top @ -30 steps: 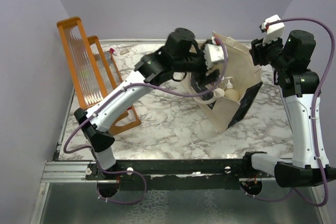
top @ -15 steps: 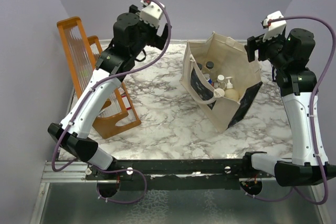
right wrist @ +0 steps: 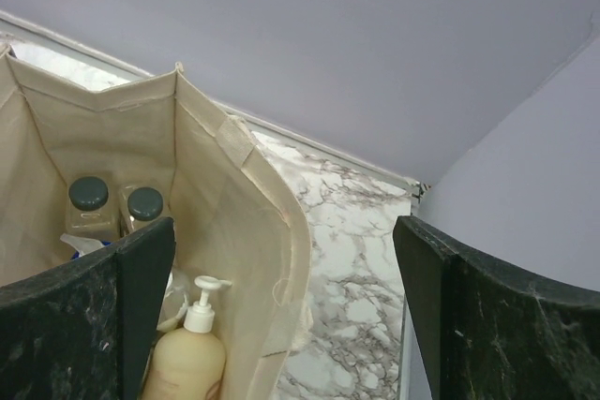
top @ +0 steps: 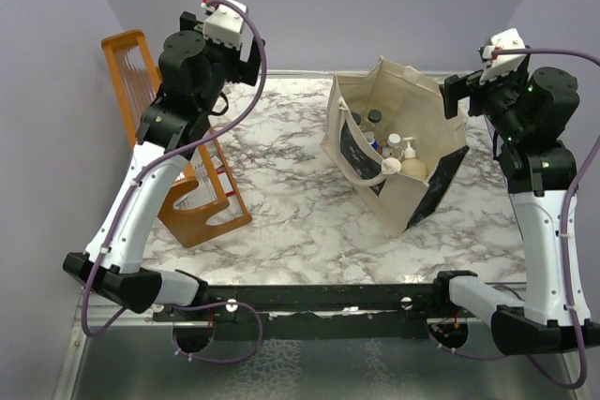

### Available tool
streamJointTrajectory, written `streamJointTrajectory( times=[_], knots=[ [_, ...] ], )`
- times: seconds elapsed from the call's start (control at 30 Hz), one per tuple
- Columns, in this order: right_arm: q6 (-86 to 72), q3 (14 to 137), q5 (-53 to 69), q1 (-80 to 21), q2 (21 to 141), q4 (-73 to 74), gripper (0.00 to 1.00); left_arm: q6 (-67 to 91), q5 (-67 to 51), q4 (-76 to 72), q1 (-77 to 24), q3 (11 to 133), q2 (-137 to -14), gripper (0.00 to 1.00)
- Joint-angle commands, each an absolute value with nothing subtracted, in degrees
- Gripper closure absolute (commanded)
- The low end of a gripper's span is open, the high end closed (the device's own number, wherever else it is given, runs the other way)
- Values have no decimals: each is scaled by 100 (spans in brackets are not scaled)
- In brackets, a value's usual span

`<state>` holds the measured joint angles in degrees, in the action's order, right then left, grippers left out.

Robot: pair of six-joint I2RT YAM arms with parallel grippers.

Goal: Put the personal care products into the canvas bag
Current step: Reset both arms

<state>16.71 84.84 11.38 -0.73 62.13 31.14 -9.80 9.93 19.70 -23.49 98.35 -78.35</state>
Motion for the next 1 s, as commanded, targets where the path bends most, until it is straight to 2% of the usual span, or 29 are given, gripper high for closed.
streamJointTrajectory(
  times=[0.0,0.33,0.67,0.97],
  knots=[
    [1633,8258,824,-53,5895,2894,1,-984,1032,1831,-2204,9508,-7482,1],
    [1696,7931,686,-53,5369,2972,1,-963,1134,2028,-1879,8898,-6892,1],
    [1651,7958,746,-53,5322,3014,1,-792,568,2296,-1620,9169,-6899,1],
    [1670,8029,774,-53,5379,3074,1,-715,505,2452,-1541,9280,-6923,1]
  ],
)
